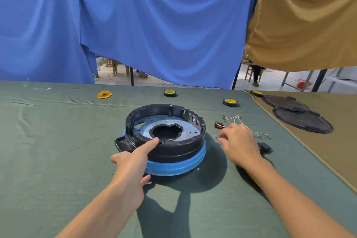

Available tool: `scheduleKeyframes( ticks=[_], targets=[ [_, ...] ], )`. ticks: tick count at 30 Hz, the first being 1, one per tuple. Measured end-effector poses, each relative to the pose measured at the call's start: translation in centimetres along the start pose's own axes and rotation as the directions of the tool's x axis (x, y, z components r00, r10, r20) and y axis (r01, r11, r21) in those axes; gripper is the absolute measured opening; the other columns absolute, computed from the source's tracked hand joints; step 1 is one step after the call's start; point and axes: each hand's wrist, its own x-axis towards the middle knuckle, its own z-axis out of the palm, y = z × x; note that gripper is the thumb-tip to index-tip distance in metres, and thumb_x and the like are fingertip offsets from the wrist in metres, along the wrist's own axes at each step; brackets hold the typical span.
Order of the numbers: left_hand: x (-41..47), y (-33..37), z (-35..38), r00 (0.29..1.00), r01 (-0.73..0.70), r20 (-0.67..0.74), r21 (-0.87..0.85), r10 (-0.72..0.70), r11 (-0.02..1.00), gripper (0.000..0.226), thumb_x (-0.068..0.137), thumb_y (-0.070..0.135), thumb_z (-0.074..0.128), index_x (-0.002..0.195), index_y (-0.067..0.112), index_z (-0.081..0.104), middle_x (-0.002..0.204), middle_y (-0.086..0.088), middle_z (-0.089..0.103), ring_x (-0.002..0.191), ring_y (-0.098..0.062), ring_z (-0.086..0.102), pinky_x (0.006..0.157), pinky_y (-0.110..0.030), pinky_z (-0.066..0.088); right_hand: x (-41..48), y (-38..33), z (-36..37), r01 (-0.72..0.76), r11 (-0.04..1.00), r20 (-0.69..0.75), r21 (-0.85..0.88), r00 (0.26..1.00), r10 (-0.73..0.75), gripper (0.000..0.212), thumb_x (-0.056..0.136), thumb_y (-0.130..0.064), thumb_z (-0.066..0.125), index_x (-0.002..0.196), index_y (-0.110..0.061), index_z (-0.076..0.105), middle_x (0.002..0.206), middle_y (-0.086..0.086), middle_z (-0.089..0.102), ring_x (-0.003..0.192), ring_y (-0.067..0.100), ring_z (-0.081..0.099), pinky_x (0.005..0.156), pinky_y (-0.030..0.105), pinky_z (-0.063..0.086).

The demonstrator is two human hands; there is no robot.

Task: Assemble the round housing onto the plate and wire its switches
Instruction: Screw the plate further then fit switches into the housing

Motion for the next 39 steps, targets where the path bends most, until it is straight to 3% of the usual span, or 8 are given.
scheduleKeyframes(
  ticks=[3, 7, 12, 18, 22, 27, 32, 39],
  targets=[
    [0.0, -0.3, -0.3, 1.000, 0.006, 0.012, 0.019, -0.007, 1.000, 0.078, 0.074, 0.040, 0.085, 0.131, 0.014, 0.038, 0.128, -0.006, 0.054, 0.109, -0.030, 0.059, 0.091, -0.041, 0.051, -0.1, -2.9, -3.2, 0.017, 0.839, -0.041, 0.544, 0.999, 0.006, 0.007, 0.090, -0.016, 0.065, 0.084, -0.018, 0.068, 0.075, -0.005, 0.071, 0.071, 0.005, 0.063, 0.071, 0.021, 0.044],
    [-0.1, -0.4, -0.8, 0.999, 0.018, 0.047, -0.007, -0.018, 1.000, 0.064, 0.081, 0.043, 0.078, 0.131, 0.017, 0.049, 0.123, -0.004, 0.061, 0.103, -0.025, 0.064, 0.078, -0.036, 0.051, -1.1, -7.5, -6.5, 0.085, 0.595, 0.105, 0.799, 0.955, -0.278, 0.008, 0.084, -0.011, 0.073, 0.079, -0.017, 0.075, 0.064, 0.002, 0.070, 0.057, 0.012, 0.061, 0.058, 0.023, 0.051],
    [-0.5, 0.0, -1.4, 0.997, 0.053, 0.064, 0.011, -0.054, 0.999, 0.038, 0.088, 0.049, 0.068, 0.114, 0.024, 0.059, 0.108, -0.003, 0.068, 0.097, -0.023, 0.065, 0.069, -0.034, 0.047, -0.6, -10.4, -6.6, 0.186, 0.704, 0.229, 0.685, 0.863, -0.450, 0.018, 0.089, -0.003, 0.066, 0.098, -0.013, 0.077, 0.069, -0.006, 0.070, 0.057, 0.001, 0.062, 0.063, 0.012, 0.048],
    [-0.9, 0.2, -1.1, 0.995, 0.059, 0.077, 0.026, -0.061, 0.998, 0.045, 0.087, 0.046, 0.069, 0.122, 0.021, 0.057, 0.111, -0.003, 0.068, 0.099, -0.023, 0.065, 0.068, -0.034, 0.046, 0.0, -11.7, -7.2, 0.327, 0.781, 0.241, 0.533, 0.826, -0.510, 0.014, 0.088, -0.004, 0.065, 0.089, -0.014, 0.074, 0.066, -0.011, 0.067, 0.059, -0.002, 0.061, 0.062, 0.010, 0.048],
    [-1.1, 0.2, -1.0, 0.993, 0.065, 0.092, 0.035, -0.068, 0.997, 0.048, 0.087, 0.042, 0.070, 0.126, 0.018, 0.055, 0.112, -0.005, 0.068, 0.101, -0.025, 0.065, 0.070, -0.034, 0.048, -0.1, -12.3, -7.8, 0.408, 0.814, 0.285, 0.414, 0.791, -0.541, 0.018, 0.088, -0.003, 0.062, 0.093, -0.014, 0.075, 0.074, -0.015, 0.064, 0.067, -0.008, 0.058, 0.076, 0.022, 0.053],
    [-1.3, 0.0, -0.9, 0.991, 0.043, 0.120, 0.074, -0.051, 0.996, 0.053, 0.087, 0.034, 0.072, 0.132, 0.015, 0.052, 0.121, -0.008, 0.063, 0.105, -0.026, 0.064, 0.070, -0.033, 0.053, -0.4, -12.4, -8.0, 0.493, 0.815, 0.278, 0.304, 0.772, -0.571, 0.017, 0.090, -0.004, 0.060, 0.095, -0.010, 0.075, 0.091, -0.001, 0.070, 0.082, 0.012, 0.061, 0.080, 0.034, 0.053],
    [-1.4, 0.0, -2.0, 0.979, -0.012, 0.202, 0.237, -0.037, 0.971, 0.035, 0.087, 0.015, 0.070, 0.118, 0.011, 0.056, 0.117, -0.014, 0.060, 0.098, -0.031, 0.067, 0.061, -0.030, 0.058, -0.4, -11.6, -7.9, 0.427, 0.833, 0.270, 0.351, 0.806, -0.527, 0.019, 0.087, -0.003, 0.063, 0.094, -0.013, 0.078, 0.087, -0.007, 0.069, 0.075, 0.002, 0.060, 0.077, 0.024, 0.054],
    [-0.4, -0.2, -4.0, 0.973, -0.145, 0.228, 0.492, 0.034, 0.859, 0.014, 0.088, 0.020, 0.068, 0.090, 0.006, 0.064, 0.078, -0.011, 0.064, 0.059, -0.019, 0.061, 0.048, -0.022, 0.047, -0.9, -10.2, -6.8, 0.242, 0.850, 0.318, 0.468, 0.851, -0.418, 0.017, 0.086, -0.011, 0.068, 0.089, -0.022, 0.079, 0.080, -0.013, 0.070, 0.075, -0.002, 0.063, 0.076, 0.018, 0.051]
  ],
)
